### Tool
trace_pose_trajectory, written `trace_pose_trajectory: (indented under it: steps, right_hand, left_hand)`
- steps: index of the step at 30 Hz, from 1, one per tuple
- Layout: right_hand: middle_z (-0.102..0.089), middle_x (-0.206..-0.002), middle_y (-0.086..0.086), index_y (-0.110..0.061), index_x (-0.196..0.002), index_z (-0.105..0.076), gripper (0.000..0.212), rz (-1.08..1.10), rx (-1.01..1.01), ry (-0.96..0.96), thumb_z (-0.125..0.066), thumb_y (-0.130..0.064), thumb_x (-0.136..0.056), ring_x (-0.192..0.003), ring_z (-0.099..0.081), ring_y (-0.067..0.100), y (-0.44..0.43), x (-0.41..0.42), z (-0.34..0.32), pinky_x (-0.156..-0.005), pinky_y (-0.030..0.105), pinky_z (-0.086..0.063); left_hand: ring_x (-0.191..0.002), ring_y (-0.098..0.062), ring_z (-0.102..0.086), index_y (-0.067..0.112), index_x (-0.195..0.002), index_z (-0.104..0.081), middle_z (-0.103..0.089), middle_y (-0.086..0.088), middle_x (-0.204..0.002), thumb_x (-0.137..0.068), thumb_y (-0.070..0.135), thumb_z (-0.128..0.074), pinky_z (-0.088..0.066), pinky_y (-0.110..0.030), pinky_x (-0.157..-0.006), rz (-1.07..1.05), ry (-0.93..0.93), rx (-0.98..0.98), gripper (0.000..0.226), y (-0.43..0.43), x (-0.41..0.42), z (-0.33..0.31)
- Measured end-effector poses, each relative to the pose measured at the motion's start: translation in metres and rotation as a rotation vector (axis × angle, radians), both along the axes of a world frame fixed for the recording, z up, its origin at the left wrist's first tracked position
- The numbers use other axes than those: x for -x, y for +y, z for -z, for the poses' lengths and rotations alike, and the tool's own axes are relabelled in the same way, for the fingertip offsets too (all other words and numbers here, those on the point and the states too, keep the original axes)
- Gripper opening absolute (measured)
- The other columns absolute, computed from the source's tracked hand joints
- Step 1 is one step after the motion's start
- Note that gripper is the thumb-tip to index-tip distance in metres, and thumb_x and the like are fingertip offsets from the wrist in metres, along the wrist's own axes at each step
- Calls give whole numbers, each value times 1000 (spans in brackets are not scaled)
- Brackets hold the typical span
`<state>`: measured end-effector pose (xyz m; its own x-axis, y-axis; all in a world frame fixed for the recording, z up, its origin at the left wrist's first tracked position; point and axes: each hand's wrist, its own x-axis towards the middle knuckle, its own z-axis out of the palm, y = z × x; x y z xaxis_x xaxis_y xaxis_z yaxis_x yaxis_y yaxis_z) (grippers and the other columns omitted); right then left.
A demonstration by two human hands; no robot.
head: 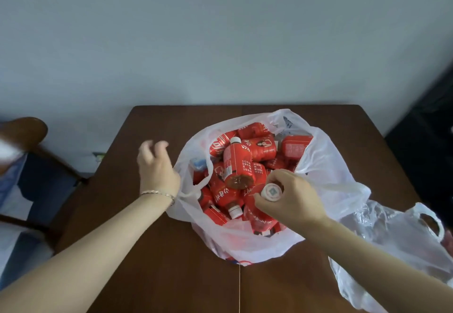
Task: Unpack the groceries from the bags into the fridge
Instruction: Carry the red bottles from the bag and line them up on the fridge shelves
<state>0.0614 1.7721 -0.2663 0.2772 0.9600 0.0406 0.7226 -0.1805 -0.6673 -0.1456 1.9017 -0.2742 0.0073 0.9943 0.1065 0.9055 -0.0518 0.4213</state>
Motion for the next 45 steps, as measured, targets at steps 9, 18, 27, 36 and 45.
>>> trace_pose_trajectory:
  steps: [9,18,27,36,45]
  right_hand:
    - [-63,-69,-12,-27,-74,-61,11,29,27,294,-70,-32,-73,-65,-60,1,40,1,-53,-55,12,-44]
    - [-67,-83,3,-16,-91,-67,11,-142,263,638,-61,-24,-88,-76,-64,13,76,1,-57,-76,32,-56]
    - [-59,-115,12,-6,-139,-24,95,216,566,25,-68,-56,-72,-102,-61,28,134,29,38,-77,37,-54]
    - [-52,-109,-9,-21,-134,-35,84,173,215,376,-83,-30,-65,-98,-56,9,53,2,33,-79,24,-52]
    - [-40,-137,-6,-25,-144,-27,98,-97,56,-25,-80,-47,-64,-124,-42,11,13,3,43,-99,23,-39]
  left_hand:
    - [-119,-10,-48,30,-133,-39,-48,17,-123,-63,34,-82,-39,-24,-100,896,-360,1,82,-50,-68,-34]
    - [-98,3,-48,51,-126,-15,-51,18,-104,-61,28,-86,-34,5,-79,556,-364,-59,99,-39,-39,-20]
    - [-97,-10,-52,25,-116,-49,-54,5,-105,-81,32,-67,-46,-19,-83,528,-162,164,40,-19,-24,8]
    - [-81,-17,-46,18,-93,-57,-59,2,-85,-88,29,-58,-32,-25,-65,525,184,-93,13,-18,-28,1]
    - [-61,-14,-58,13,-98,-62,-62,4,-69,-86,39,-37,-35,-16,-46,693,190,-184,38,-23,-37,-6]
